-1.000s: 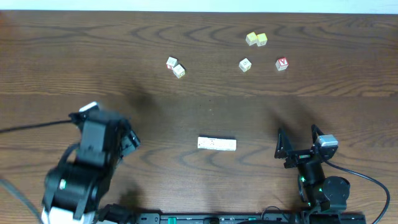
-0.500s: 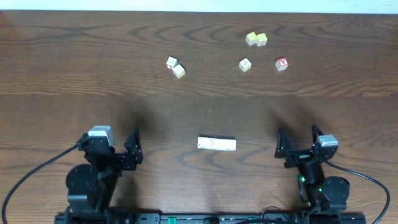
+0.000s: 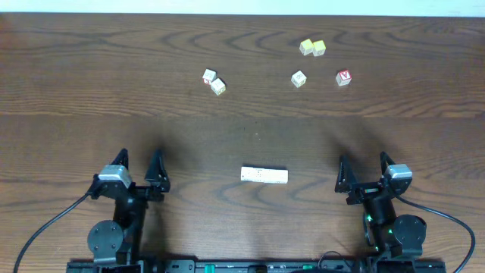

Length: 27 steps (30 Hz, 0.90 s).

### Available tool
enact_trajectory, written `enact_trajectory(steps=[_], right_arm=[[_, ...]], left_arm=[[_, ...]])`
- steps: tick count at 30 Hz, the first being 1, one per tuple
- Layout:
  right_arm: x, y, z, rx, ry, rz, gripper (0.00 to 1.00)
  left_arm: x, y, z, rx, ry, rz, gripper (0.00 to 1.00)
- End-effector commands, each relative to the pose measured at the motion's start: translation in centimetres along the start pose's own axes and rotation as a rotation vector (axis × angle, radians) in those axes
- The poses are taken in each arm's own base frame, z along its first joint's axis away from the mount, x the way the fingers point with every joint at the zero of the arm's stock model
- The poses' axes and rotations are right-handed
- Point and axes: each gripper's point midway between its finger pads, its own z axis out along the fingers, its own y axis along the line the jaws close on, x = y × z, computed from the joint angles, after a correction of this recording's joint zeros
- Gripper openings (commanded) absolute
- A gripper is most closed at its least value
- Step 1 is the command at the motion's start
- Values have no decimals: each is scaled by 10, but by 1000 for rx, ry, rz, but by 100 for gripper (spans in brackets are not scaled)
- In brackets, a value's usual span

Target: Lift 4 blocks

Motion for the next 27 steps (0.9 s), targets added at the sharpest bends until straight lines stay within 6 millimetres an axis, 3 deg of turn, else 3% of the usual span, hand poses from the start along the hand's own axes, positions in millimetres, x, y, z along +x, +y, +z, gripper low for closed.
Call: enact_trajectory(steps=[1,11,14,27], right_arm=[[0,-3,0,14,-3,-13,99],[0,-3,0,14,-3,-13,99],[0,-3,0,15,-3,-13,99],[0,-3,0,15,-3,-13,99]], left_arm=[[8,13,4,-41,-35,-92,77],[41,22,7,-55,47,-24,77],[65,24,4,-51,151,79,77],[69,11,5,25,164,269,77]])
